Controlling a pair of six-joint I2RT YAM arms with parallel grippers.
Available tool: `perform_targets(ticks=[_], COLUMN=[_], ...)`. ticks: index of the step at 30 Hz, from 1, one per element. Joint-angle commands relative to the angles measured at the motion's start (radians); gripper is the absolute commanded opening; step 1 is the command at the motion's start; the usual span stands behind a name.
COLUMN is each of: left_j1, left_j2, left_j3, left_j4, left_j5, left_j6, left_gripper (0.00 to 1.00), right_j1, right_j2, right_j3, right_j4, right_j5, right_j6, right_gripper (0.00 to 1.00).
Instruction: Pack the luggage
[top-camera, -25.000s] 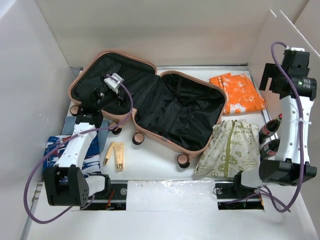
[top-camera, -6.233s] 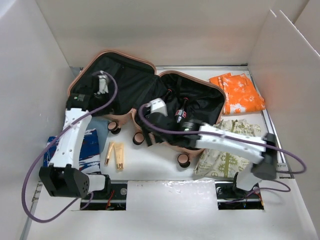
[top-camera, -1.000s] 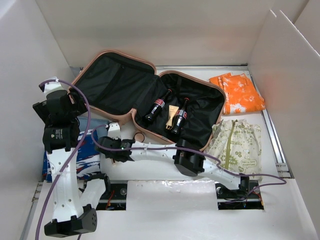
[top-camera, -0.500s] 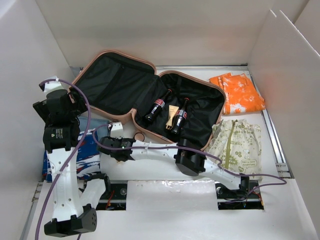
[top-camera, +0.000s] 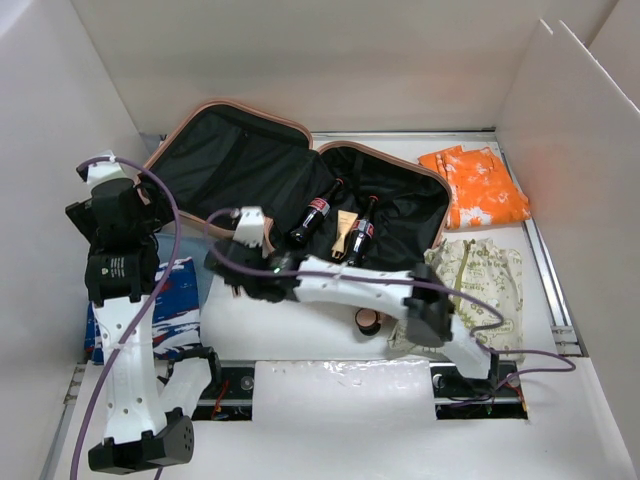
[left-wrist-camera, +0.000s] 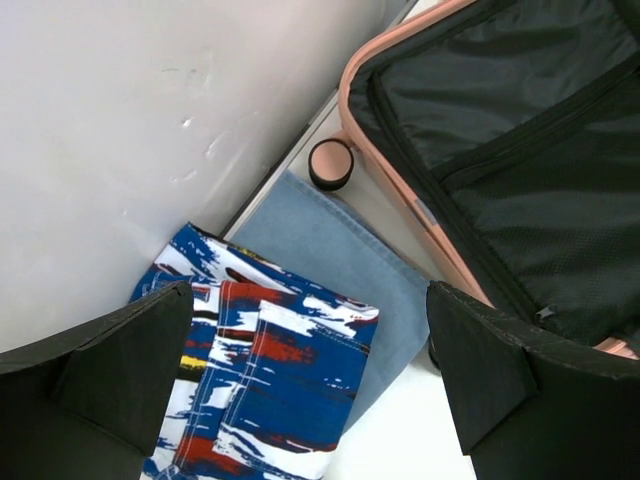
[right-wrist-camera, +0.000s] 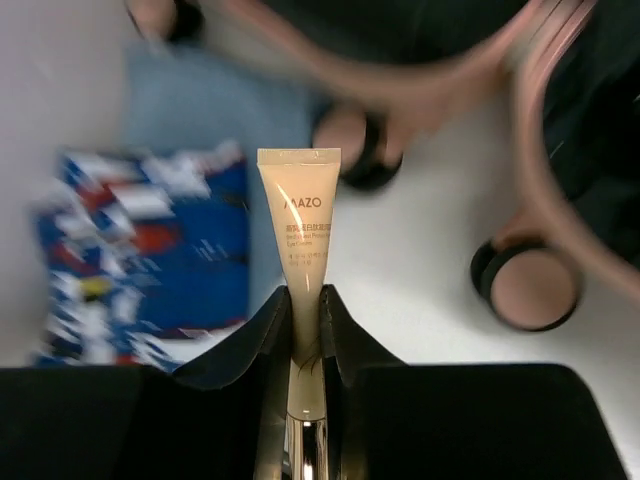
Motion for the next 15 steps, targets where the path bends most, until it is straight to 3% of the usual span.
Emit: perform_targets(ticks=[1,9,15], left_j1=[-0.004,-0.004,-0.004], left_j2=[-0.004,-0.004,0.014], left_j3=[0.065,0.074,0.074], left_j4=[0.035,0.044,0.035], left_j5=[0.014,0.023,0.023], left_j6=[-0.021,0.012,0.043], left_gripper=[1.00,1.00,1.00], right_j1=[-0.066,-0.274,-0.352], right_j2=[-0.171,-0.273,-0.273], right_j3=[-0.039,-0.244,-0.318], right_j4=[0.094,0.042,0.019], right_j5=[0.145,0.154,0.101], right_j6=[-0.010,0.111,0.220], right_gripper=[0.00,0.00,0.00])
